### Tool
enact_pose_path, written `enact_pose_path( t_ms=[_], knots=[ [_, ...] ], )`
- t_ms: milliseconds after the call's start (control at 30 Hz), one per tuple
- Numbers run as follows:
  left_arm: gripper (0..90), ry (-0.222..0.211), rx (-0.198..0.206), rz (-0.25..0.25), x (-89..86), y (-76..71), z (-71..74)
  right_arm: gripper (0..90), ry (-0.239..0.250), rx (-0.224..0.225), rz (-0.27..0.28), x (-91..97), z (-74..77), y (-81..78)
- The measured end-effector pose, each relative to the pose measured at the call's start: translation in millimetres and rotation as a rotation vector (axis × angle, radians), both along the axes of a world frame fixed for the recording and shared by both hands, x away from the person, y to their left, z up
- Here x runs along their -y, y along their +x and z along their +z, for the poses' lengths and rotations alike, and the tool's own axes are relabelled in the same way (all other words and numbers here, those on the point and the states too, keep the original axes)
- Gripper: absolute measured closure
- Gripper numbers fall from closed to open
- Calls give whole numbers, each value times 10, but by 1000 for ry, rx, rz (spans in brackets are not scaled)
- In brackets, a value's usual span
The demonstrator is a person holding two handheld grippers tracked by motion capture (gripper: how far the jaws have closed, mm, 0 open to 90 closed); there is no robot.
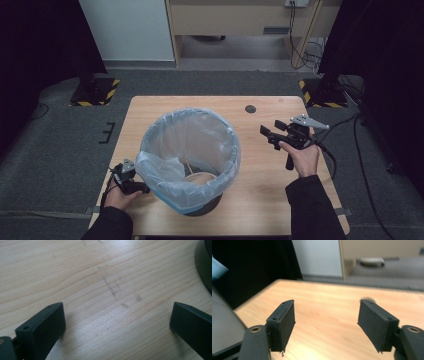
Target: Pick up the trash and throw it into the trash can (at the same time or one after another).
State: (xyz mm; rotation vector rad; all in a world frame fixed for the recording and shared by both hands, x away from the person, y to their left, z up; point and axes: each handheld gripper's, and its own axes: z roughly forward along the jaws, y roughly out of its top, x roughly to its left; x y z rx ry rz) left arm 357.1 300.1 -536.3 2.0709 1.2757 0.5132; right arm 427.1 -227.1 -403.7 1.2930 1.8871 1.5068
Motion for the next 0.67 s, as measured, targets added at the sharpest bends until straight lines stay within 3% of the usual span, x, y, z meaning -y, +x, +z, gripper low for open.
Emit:
enact_pose_path(
  t_ms=[233, 400, 500, 667],
  knots=[
    [0, 1, 1, 0, 1, 0, 0, 248, -91, -148, -24, 249, -501, 129],
    [0, 1, 1, 1, 1, -1, 0, 220, -193, -244, -19, 450, -851, 156],
    [0, 1, 0, 0, 1, -1, 0, 207, -242, -280, -27, 572, -983, 151],
    [0, 1, 1, 0, 1, 0, 0, 183, -268, -317, -39, 687, -1067, 133]
  ],
)
